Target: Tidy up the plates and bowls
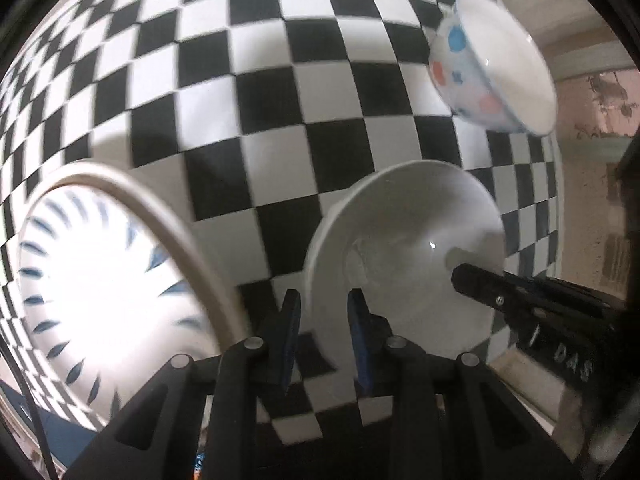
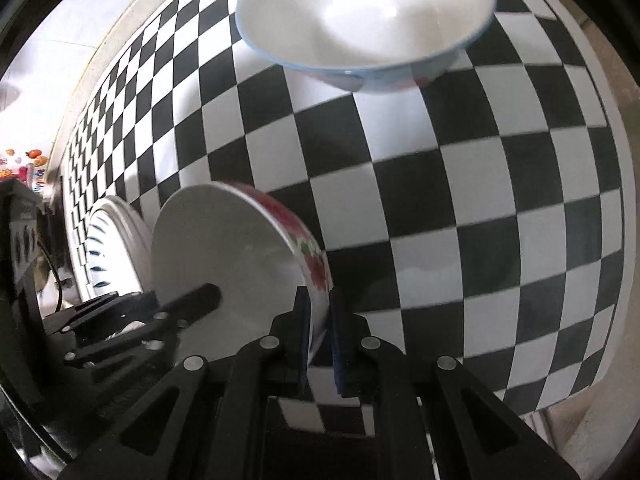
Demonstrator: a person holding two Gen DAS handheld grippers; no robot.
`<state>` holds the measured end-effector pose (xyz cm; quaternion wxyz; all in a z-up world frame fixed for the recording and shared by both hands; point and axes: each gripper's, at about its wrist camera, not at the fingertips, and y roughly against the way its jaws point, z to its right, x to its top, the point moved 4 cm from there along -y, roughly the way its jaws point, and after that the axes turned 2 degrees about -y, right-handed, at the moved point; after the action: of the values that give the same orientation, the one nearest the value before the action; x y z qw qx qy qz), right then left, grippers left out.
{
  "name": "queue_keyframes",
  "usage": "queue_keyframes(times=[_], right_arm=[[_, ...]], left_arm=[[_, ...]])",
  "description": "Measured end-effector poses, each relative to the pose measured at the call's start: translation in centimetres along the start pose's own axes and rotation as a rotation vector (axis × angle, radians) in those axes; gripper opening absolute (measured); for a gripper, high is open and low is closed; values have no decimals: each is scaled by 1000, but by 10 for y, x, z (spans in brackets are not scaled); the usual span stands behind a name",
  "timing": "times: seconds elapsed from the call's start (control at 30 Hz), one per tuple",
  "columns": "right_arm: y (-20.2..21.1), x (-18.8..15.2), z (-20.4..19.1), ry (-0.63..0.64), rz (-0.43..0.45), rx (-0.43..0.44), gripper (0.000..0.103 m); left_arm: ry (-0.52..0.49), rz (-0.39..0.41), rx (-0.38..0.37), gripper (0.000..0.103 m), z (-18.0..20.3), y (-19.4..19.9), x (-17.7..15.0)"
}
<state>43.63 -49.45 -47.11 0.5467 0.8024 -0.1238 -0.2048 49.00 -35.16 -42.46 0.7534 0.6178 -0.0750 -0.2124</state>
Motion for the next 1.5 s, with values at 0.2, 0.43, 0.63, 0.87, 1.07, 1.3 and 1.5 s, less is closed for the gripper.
queue_keyframes(times=[0.2,0.43,0.63,0.87,1.07,1.3,1.5], right_arm=[[40,-8,7,-9,34,21,12],[103,29,-1,20,158,22,59],[134,105,-8,28,262,-17,61],[124,198,-15,9,269,-25,61],[96,256,-14,-29,210,-19,61],[69,280,-10,-45,169,-18,60],[59,287,-2,-51,154,-4,42]], left_arm=[[-37,113,29,24,1,65,-9],[-71,336,190,35,1,117,56],[-31,329,149,35,-8,115,147],[47,231,28,35,-15,85,230],[40,149,23,35,-11,47,277],[46,69,2,35,-12,12,288],[44,74,-13,31,-12,5,285]])
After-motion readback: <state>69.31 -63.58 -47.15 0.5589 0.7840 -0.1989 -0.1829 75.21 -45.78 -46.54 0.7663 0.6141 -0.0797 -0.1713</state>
